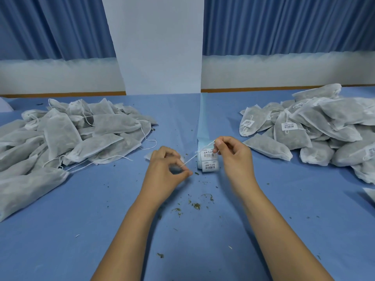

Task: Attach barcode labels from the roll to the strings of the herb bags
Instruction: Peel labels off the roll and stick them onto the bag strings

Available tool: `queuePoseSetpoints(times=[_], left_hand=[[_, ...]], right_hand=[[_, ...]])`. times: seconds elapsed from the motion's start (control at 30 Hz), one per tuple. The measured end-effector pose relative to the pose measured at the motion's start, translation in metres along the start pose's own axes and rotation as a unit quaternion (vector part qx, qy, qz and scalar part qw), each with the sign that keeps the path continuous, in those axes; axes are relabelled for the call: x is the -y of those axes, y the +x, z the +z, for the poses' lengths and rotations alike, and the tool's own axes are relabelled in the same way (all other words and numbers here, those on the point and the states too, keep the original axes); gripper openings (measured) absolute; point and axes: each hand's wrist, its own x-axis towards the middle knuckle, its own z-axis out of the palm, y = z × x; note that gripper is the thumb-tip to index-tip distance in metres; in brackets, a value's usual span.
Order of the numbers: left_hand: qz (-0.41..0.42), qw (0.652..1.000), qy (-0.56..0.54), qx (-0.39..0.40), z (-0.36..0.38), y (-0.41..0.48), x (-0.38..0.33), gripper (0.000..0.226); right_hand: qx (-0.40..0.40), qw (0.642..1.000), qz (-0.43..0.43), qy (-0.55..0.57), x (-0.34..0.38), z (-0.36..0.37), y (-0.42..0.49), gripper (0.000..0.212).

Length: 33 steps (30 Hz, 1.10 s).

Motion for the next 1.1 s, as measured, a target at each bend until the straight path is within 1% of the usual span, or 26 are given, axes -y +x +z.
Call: queuePoseSetpoints(times=[0.07,0.1,0.17,0.23,0.3,0.33,0.4,0.43,0.5,0.57,0.67,0.77,0.83,0.87,0.9,0.97,1.0,1.03,1.07,1.1], left_hand=[[0.007,1.0,0.024,0.007,0.003,0.002,0.003,0.032],[0.011,0.999,0.037,-0.001,0.003,0.003,0.005,0.034],[0.008,0.997,0.057,-0.046,0.002,0.005,0.007,0.034],[-0.002,0.994,0.052,-0.093,-0.002,0.006,0.006,0.03],[-0.011,0.99,0.006,-0.139,-0.006,0.006,0.002,0.032],[-0.01,0.984,-0.025,-0.177,-0.007,0.006,0.0,0.03],[-0.02,0.964,-0.088,-0.252,-0.012,0.008,-0.002,0.017],[-0.033,0.955,-0.123,-0.269,-0.015,0.009,-0.003,0.014],[-0.064,0.94,-0.218,-0.253,-0.019,0.01,-0.003,0.011],[-0.098,0.918,-0.316,-0.22,-0.021,0.01,-0.004,0.012],[-0.121,0.881,-0.416,-0.191,-0.021,0.01,-0.008,0.013],[-0.14,0.853,-0.474,-0.168,-0.022,0.01,-0.011,0.015],[-0.145,0.832,-0.513,-0.154,-0.023,0.012,-0.009,0.016],[-0.141,0.828,-0.525,-0.134,-0.023,0.013,-0.008,0.015],[-0.135,0.838,-0.517,-0.109,-0.021,0.012,-0.009,0.015],[-0.11,0.891,-0.432,-0.081,-0.013,0.009,-0.011,0.018],[-0.095,0.915,-0.383,-0.083,-0.008,0.007,-0.012,0.031],[-0.076,0.932,-0.344,-0.086,-0.004,0.005,-0.013,0.05],[-0.057,0.944,-0.314,-0.088,-0.001,0.004,-0.012,0.066],[-0.042,0.953,-0.285,-0.093,0.0,0.004,-0.012,0.074]], right_hand=[[0.006,1.0,-0.004,0.026,0.002,0.0,0.0,0.017],[0.009,0.999,-0.006,0.042,0.004,0.0,-0.001,0.018],[0.017,0.997,-0.01,0.072,0.006,0.001,-0.001,0.019],[0.024,0.996,-0.02,0.088,0.008,0.003,-0.003,0.017],[0.025,0.994,-0.037,0.102,0.007,0.004,-0.005,0.015],[0.029,0.993,-0.049,0.105,0.007,0.006,-0.006,0.015],[0.055,0.991,-0.087,0.089,0.006,0.008,-0.009,0.016],[0.075,0.989,-0.112,0.069,0.006,0.01,-0.011,0.015],[0.109,0.982,-0.156,0.002,0.003,0.015,-0.015,0.013],[0.134,0.975,-0.169,-0.059,-0.002,0.021,-0.019,0.013],[0.178,0.973,-0.119,-0.089,-0.008,0.025,-0.022,0.014],[0.211,0.972,-0.061,-0.085,-0.009,0.026,-0.023,0.018],[0.215,0.973,-0.039,-0.067,-0.009,0.027,-0.023,0.018],[0.203,0.976,-0.037,-0.068,-0.009,0.027,-0.023,0.017],[0.187,0.979,-0.038,-0.071,-0.01,0.027,-0.022,0.014],[0.154,0.984,-0.039,-0.077,-0.01,0.027,-0.02,0.011],[0.143,0.985,-0.043,-0.084,-0.011,0.026,-0.019,0.012],[0.134,0.985,-0.049,-0.094,-0.011,0.026,-0.019,0.012],[0.132,0.984,-0.056,-0.104,-0.011,0.026,-0.019,0.013],[0.136,0.983,-0.062,-0.109,-0.011,0.026,-0.019,0.014]])
